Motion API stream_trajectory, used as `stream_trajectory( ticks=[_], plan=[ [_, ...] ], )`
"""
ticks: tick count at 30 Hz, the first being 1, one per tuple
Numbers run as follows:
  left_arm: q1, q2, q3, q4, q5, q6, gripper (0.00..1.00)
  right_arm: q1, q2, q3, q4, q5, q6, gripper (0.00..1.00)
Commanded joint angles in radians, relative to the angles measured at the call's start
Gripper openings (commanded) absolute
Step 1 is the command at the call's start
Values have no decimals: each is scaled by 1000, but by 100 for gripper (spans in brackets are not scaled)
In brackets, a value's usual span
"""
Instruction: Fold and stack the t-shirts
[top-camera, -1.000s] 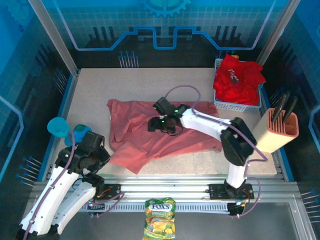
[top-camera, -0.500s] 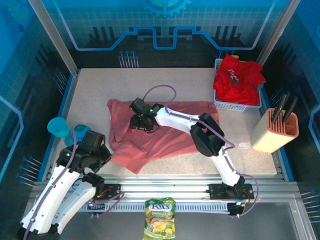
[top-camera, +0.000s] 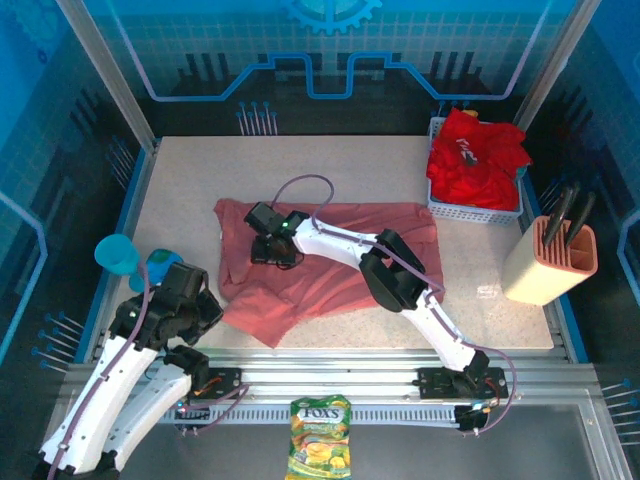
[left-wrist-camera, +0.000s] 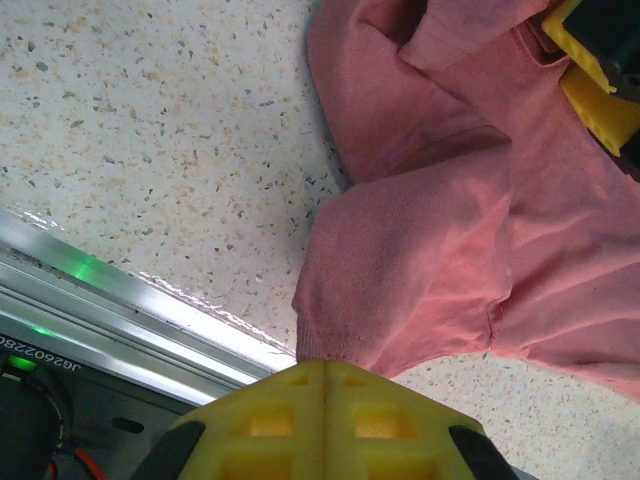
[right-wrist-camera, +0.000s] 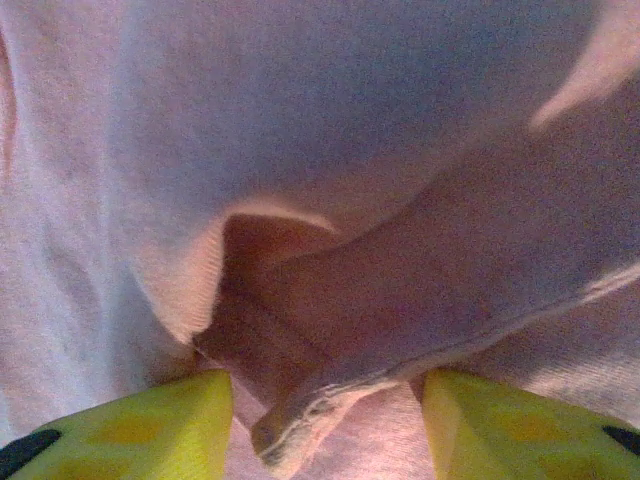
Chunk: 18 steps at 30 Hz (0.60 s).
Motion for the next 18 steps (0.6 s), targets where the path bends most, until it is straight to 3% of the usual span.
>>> stream_trajectory(
  ticks=[1,6,10,13,18],
  plan=[
    [-6,-10,-17,6,23,11,0,10,31,36,-52,32,-8,49],
    [-6,-11,-16,5,16,16,0,10,28,43,-67,40,-21,32],
    [-6,-10,-7,3,12,20,0,11,21,49,-85,44,-30,6],
    [-5,-7,3,-2,6,28,0,13,-5,41,-105,48,-40,1],
    [-5,2,19,-10,-11,39,0,16,-107,-46,-98,46,-58,0]
  ],
)
